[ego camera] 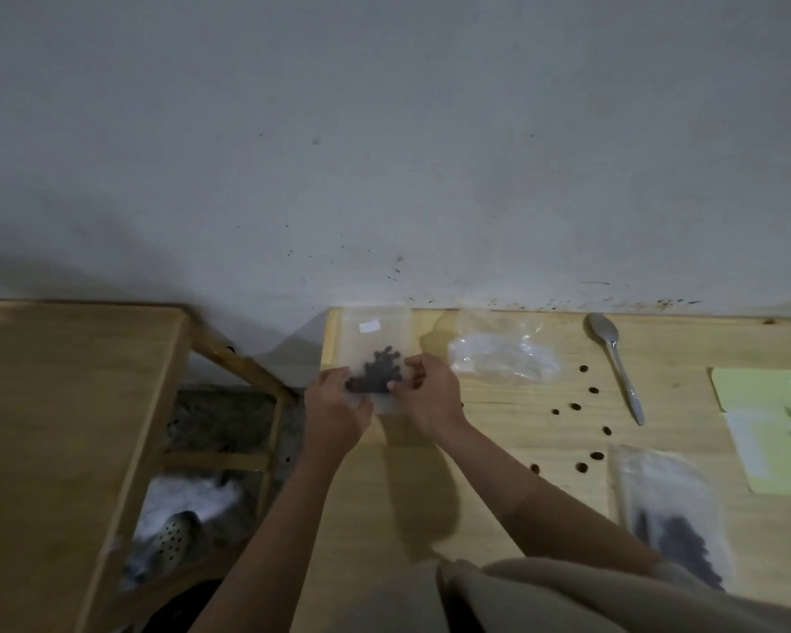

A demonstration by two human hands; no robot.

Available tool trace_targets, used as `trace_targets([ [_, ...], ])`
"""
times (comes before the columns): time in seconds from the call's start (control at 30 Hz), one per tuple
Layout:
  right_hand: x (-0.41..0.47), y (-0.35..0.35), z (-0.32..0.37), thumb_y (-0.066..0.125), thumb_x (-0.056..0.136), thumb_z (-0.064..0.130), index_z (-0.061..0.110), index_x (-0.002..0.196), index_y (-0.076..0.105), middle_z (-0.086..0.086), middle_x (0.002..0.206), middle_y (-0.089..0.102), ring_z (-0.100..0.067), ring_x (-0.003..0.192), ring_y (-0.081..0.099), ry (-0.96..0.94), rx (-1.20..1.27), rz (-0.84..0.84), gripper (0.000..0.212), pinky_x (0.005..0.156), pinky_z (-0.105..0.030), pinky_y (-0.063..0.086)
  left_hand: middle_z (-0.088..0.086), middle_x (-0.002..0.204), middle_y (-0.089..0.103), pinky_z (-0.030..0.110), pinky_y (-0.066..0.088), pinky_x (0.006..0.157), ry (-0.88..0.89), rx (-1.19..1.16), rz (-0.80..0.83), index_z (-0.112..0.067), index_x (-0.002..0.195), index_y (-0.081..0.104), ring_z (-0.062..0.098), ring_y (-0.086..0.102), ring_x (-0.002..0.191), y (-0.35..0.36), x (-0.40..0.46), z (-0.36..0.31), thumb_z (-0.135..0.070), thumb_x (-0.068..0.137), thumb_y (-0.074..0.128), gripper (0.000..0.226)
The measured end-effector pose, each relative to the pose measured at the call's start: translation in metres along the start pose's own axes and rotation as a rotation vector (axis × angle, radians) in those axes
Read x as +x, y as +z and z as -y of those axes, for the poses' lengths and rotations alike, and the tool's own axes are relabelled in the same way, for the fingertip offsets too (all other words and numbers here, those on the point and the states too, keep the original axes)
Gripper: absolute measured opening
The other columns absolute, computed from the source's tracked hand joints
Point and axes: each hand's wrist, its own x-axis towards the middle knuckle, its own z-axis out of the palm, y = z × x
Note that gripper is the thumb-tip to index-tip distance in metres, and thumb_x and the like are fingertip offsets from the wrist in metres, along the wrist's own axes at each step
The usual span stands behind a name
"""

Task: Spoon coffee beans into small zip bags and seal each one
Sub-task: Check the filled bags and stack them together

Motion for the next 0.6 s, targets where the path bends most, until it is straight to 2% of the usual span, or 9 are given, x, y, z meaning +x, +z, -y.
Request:
trace_targets([
  [0.07, 0.000, -0.001, -0.003, 0.075, 0.077, 0.024, 0.011, 0.115, 0.059, -0.004, 0.111, 0.053, -0.015, 0.091, 0.054, -0.020, -0.095, 0.049, 0.043, 0.084, -0.023, 0.047, 0.024, 0.089, 0.066, 0.049, 0.052, 0.074, 0.035, 0.083, 0.017, 0.006, 0.094, 0.067, 0.045, 0.063, 0.083, 0.004, 0.003, 0.008, -0.028, 0.067, 0.062, 0.043],
  [0.17, -0.008, -0.013, -0.007, 0.071, 0.081, 0.024, 0.012, 0.115, 0.059, -0.003, 0.115, 0.049, -0.015, 0.094, 0.055, -0.057, -0.120, 0.050, 0.038, 0.084, -0.019, 0.045, 0.023, 0.116, 0.057, 0.048, 0.041, 0.090, -0.039, 0.109, 0.006, -0.001, 0.110, 0.062, 0.043, 0.049, 0.111, -0.007, -0.004, -0.012, -0.030, 0.075, 0.063, 0.046],
  [0.27, -0.028, -0.041, -0.012, 0.070, 0.082, 0.018, 0.012, 0.108, 0.064, 0.000, 0.103, 0.059, -0.010, 0.081, 0.057, -0.093, -0.035, 0.001, 0.027, 0.072, -0.013, 0.044, 0.016, 0.134, 0.039, 0.043, 0.037, 0.098, -0.127, -0.003, -0.030, -0.008, 0.123, 0.055, 0.034, 0.032, 0.125, -0.011, -0.020, -0.041, -0.023, 0.084, 0.065, 0.043],
  [0.33, -0.048, -0.065, -0.019, 0.070, 0.083, 0.015, 0.013, 0.099, 0.066, 0.006, 0.083, 0.061, -0.002, 0.068, 0.056, -0.110, 0.051, -0.010, 0.016, 0.065, -0.010, 0.043, 0.012, 0.135, 0.040, 0.036, 0.036, 0.100, -0.090, -0.040, -0.047, -0.010, 0.124, 0.054, 0.029, 0.033, 0.126, -0.005, -0.035, -0.060, -0.021, 0.085, 0.065, 0.042],
  [0.4, -0.071, -0.091, -0.033, 0.070, 0.082, 0.013, 0.017, 0.090, 0.066, 0.012, 0.073, 0.061, 0.002, 0.061, 0.056, -0.115, 0.101, -0.057, 0.010, 0.060, -0.007, 0.042, 0.008, 0.129, 0.045, 0.026, 0.034, 0.095, -0.010, -0.086, -0.017, -0.012, 0.121, 0.056, 0.025, 0.040, 0.122, 0.008, -0.055, -0.083, -0.020, 0.085, 0.065, 0.038],
  [0.5, -0.102, -0.129, -0.067, 0.069, 0.081, 0.012, 0.017, 0.088, 0.068, 0.011, 0.072, 0.064, 0.000, 0.063, 0.059, -0.069, 0.105, -0.230, 0.008, 0.062, -0.013, 0.045, 0.000, 0.120, 0.047, 0.021, 0.039, 0.088, 0.084, -0.193, 0.103, -0.015, 0.119, 0.057, 0.017, 0.049, 0.112, 0.036, -0.088, -0.117, -0.019, 0.087, 0.063, 0.033],
  [0.6, -0.124, -0.172, -0.109, 0.068, 0.083, 0.015, 0.013, 0.093, 0.068, 0.001, 0.079, 0.067, -0.009, 0.070, 0.061, 0.077, 0.084, -0.421, 0.010, 0.067, -0.023, 0.050, -0.003, 0.111, 0.050, 0.017, 0.040, 0.081, 0.133, -0.250, 0.224, -0.014, 0.116, 0.059, 0.012, 0.054, 0.101, 0.067, -0.119, -0.148, -0.019, 0.087, 0.063, 0.030],
])
